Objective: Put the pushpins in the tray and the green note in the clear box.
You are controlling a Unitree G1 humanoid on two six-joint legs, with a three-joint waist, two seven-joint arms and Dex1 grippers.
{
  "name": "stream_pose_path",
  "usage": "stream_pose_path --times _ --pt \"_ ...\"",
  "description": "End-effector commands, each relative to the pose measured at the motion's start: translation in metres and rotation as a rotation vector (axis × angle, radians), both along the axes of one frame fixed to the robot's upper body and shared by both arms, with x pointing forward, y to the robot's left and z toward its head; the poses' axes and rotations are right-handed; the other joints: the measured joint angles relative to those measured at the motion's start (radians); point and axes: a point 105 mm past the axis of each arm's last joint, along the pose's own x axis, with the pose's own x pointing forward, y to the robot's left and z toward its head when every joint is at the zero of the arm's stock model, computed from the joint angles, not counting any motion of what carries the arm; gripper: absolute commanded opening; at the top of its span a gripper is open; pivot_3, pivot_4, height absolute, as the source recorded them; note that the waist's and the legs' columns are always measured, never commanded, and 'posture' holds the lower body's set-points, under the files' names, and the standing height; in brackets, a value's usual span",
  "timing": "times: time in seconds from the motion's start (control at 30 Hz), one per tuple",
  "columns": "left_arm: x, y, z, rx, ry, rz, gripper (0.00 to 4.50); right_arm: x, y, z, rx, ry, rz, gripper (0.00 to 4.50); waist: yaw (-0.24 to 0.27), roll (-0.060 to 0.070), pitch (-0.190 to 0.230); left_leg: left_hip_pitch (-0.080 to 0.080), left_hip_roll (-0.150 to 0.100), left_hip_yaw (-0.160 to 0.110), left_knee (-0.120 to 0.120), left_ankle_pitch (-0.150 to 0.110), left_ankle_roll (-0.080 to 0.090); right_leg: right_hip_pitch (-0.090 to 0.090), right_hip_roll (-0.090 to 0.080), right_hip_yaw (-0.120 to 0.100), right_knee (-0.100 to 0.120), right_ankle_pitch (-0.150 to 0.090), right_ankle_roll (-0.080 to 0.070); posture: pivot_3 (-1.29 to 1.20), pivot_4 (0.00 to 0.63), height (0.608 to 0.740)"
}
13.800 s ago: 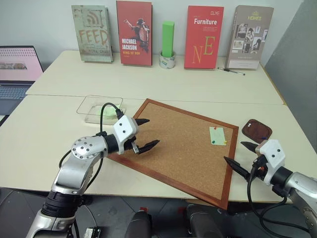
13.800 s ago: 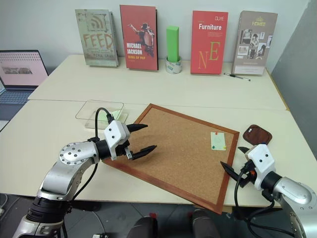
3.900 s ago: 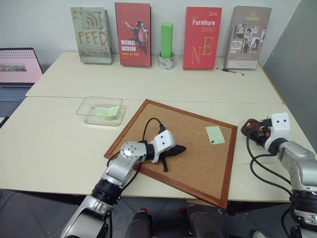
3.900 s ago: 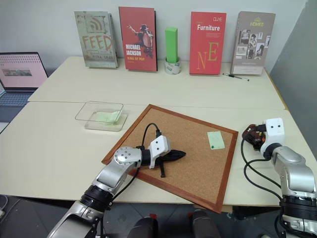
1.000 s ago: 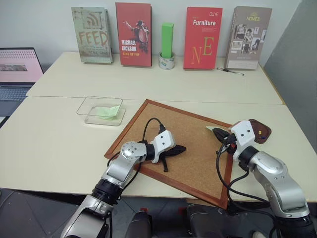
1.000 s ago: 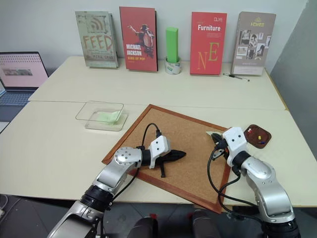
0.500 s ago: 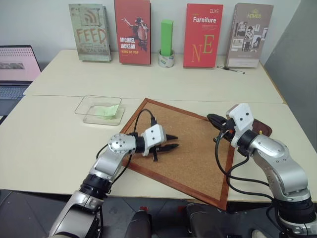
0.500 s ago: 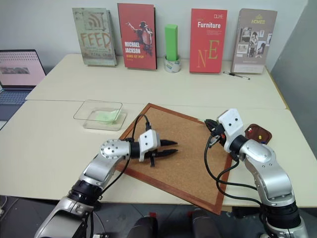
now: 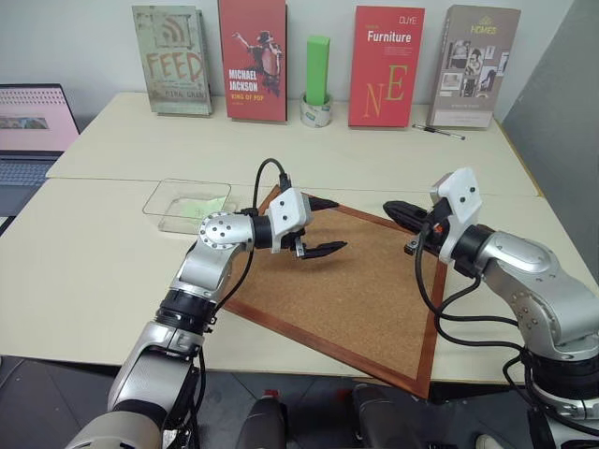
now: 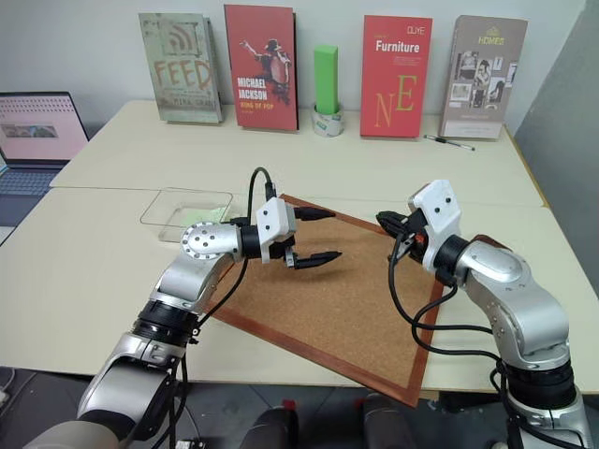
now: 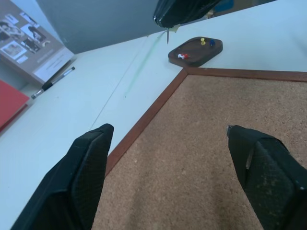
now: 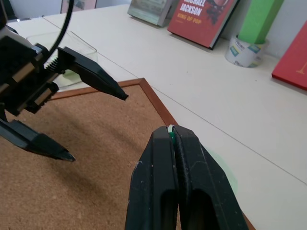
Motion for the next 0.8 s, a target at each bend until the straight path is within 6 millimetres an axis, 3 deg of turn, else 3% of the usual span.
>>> stream_pose_path --times 0.03,0.47,0.5,0.57,0.8 --pt "0.005 -0.014 0.015 -0.023 -0.042 -0.053 4.03 -0.006 0.006 0.021 0.034 -0.035 0.036 0.00 0.000 0.000 0.000 0.000 0.000 0.000 0.000 0.000 0.000 0.000 0.000 0.000 0.000 0.000 0.000 0.00 0.150 0.740" --pt "0.015 -0.040 0.019 -0.053 -0.051 -0.104 4.03 -0.009 0.017 0.029 0.056 -0.005 0.076 0.00 0.000 0.000 0.000 0.000 0.000 0.000 0.000 0.000 0.000 0.000 0.000 0.000 0.000 0.000 0.000 0.00 0.150 0.740" --pt "0.016 -0.041 0.019 -0.058 -0.052 -0.106 3.68 -0.009 0.017 0.030 0.057 -0.005 0.077 0.00 0.000 0.000 0.000 0.000 0.000 0.000 0.000 0.000 0.000 0.000 0.000 0.000 0.000 0.000 0.000 0.00 0.150 0.740" --pt "0.017 -0.044 0.018 -0.058 -0.056 -0.109 3.49 -0.009 0.018 0.031 0.064 -0.004 0.079 0.00 0.000 0.000 0.000 -0.001 0.000 0.000 0.000 0.000 0.000 0.000 0.000 0.000 0.000 0.000 0.000 0.00 0.150 0.740" --pt "0.022 -0.049 0.018 -0.066 -0.063 -0.106 2.16 -0.010 0.020 0.032 0.073 0.002 0.080 0.00 0.000 0.000 0.000 0.000 0.000 0.000 0.000 0.000 0.000 0.000 0.000 0.000 0.001 0.000 0.000 0.00 0.150 0.740"
